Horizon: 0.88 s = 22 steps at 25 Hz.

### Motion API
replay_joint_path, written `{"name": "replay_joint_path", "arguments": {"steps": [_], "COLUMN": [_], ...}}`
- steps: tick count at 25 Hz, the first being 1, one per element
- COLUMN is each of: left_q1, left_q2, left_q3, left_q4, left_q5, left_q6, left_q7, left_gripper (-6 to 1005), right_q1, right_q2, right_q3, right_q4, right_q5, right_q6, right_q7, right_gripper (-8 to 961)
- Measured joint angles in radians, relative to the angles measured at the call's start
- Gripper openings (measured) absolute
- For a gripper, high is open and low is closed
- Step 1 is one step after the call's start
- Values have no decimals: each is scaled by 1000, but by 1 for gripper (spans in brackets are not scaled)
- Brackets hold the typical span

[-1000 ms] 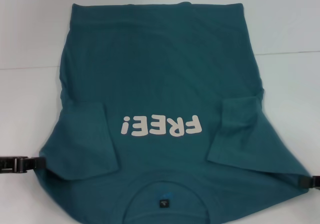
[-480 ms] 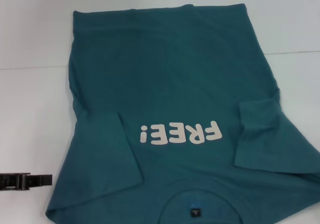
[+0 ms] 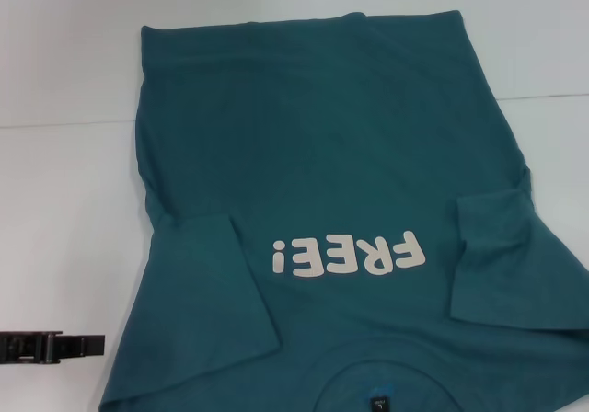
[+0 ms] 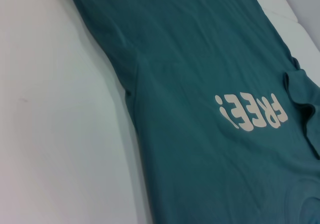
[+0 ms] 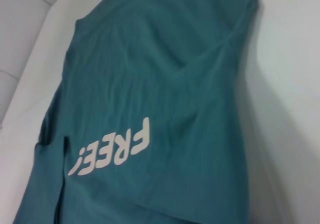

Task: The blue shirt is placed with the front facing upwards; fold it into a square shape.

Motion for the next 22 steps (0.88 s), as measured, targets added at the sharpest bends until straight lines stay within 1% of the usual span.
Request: {"name": "replay_joint_path", "arguments": {"steps": [5, 11, 16, 22], "left_q1": [-4, -7, -13, -15], "left_q2": [2, 6, 9, 6], "left_q3": [3, 4, 9, 41], "left_q4": [-3, 7, 18, 8], "left_q5": [6, 55, 86, 105], "left_q6": [9, 27, 48, 47], "left_q7": [-13, -82, -123, -141], "left_gripper": [94, 100, 299, 506], "right_q1": [14, 18, 23, 23], "right_q2": [2, 4, 5, 6], "right_q3": [0, 0, 0, 0], "right_q4": [0, 2, 1, 1], "right_q5": [-1, -2, -3, -3], "right_q6": [-3, 0, -2, -2], "right_q7": [-5, -7, -7, -7], "right_gripper": [41, 41, 41, 40]}}
